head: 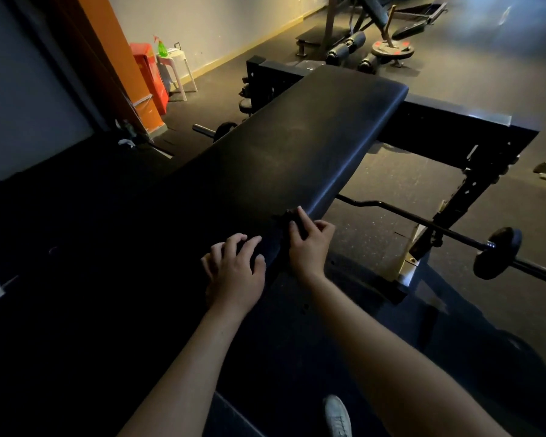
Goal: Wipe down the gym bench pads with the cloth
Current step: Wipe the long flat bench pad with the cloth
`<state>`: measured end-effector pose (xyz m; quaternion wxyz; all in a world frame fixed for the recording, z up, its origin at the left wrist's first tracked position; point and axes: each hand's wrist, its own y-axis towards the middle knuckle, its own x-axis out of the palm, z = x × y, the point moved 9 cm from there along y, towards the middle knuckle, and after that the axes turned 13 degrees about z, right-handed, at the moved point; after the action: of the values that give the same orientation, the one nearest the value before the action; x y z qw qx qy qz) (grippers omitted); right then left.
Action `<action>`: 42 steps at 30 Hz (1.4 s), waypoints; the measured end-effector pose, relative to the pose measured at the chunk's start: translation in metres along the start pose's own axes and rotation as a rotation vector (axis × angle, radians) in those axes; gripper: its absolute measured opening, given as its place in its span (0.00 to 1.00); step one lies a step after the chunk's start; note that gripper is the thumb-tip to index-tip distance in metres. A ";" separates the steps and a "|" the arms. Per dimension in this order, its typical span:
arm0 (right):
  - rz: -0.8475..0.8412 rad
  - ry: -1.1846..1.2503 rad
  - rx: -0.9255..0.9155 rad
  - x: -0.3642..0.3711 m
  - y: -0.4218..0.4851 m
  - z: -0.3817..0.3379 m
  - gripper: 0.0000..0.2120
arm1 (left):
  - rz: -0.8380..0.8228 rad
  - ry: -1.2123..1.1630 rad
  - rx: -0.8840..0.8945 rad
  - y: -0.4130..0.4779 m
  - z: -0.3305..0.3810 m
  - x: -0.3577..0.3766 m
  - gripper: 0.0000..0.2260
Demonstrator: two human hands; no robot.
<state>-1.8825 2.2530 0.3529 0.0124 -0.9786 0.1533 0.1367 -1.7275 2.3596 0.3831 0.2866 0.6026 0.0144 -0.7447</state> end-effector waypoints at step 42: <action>-0.250 0.071 0.011 -0.027 0.070 0.018 0.22 | 0.150 -0.068 0.029 0.085 0.088 0.054 0.15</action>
<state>-1.9332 2.1954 0.3442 0.0294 -0.9942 0.0311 0.0983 -1.7739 2.2347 0.3858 0.3330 0.5805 -0.0515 -0.7413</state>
